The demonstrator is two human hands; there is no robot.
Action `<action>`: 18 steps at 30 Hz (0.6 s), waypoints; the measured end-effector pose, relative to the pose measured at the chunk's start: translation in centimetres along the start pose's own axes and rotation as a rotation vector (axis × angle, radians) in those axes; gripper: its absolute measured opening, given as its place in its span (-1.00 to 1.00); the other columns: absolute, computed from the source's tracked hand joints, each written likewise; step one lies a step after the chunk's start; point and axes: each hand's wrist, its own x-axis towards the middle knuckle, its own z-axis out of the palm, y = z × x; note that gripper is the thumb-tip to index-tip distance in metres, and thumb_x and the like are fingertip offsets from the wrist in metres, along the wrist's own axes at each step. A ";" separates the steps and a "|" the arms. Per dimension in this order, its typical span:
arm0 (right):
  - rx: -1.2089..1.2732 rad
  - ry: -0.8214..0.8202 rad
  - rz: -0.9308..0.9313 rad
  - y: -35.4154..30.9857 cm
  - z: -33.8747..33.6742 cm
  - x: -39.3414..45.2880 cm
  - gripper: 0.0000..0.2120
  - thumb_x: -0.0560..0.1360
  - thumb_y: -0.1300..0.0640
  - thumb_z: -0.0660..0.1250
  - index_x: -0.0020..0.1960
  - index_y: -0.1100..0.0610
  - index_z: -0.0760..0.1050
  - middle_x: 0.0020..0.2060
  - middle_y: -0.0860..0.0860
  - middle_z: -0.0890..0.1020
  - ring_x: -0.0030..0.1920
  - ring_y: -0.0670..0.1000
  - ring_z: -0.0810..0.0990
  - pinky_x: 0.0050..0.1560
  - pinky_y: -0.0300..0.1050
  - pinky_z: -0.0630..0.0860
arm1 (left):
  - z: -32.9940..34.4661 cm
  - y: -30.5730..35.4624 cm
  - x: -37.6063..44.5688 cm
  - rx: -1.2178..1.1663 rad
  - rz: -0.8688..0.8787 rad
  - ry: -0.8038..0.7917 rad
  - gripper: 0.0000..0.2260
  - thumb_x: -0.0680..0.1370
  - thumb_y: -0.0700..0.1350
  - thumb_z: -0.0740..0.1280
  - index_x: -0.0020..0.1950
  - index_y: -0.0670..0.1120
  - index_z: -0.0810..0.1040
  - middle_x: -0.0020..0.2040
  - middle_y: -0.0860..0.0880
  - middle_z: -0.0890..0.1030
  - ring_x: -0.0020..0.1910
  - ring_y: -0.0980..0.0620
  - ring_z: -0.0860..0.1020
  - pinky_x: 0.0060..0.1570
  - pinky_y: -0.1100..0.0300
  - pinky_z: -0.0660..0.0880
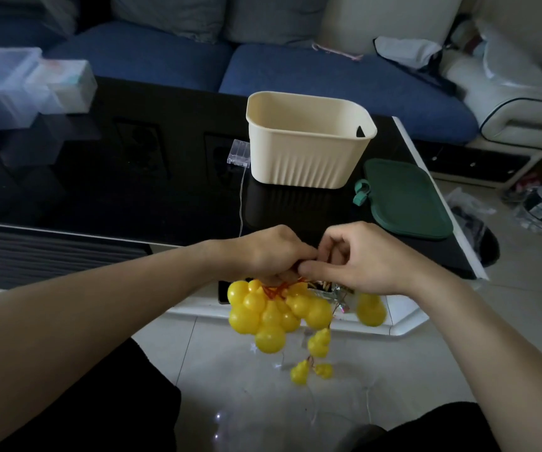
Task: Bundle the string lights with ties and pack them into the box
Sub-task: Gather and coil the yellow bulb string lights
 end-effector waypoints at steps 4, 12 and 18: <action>0.169 -0.109 -0.056 1.3 -0.7 -0.3 -0.71 0.36 -0.17 0.53 -0.23 0.06 0.65 -0.43 -0.04 0.59 -0.39 -0.14 0.49 -0.32 -0.17 0.41 | -0.9 -0.2 -0.3 0.129 0.011 -0.047 -0.67 0.66 -0.06 0.23 -0.29 -0.14 0.43 -0.50 -0.02 0.28 -0.53 0.05 0.18 -0.51 0.21 0.14; 0.313 0.033 -0.122 1.8 -0.1 0.1 -0.68 0.33 -0.12 0.51 -0.20 0.14 0.62 -0.44 0.05 0.64 -0.42 -0.04 0.48 -0.40 -0.29 0.40 | -1.6 -0.1 -1.0 0.076 0.042 -0.220 -0.62 0.70 -0.02 0.09 -0.22 -0.18 0.45 -0.50 -0.02 0.32 -0.55 0.07 0.21 -0.52 0.24 0.14; 0.307 0.000 -0.031 2.2 -0.3 0.1 -0.59 0.42 -0.25 0.36 -0.23 0.12 0.59 -0.40 0.00 0.63 -0.37 -0.06 0.59 -0.29 -0.18 0.49 | -1.9 0.0 -1.0 -0.032 0.079 -0.091 -0.61 0.69 -0.07 0.13 -0.34 -0.09 0.31 -0.48 -0.03 0.17 -0.54 0.06 0.09 -0.55 0.24 0.06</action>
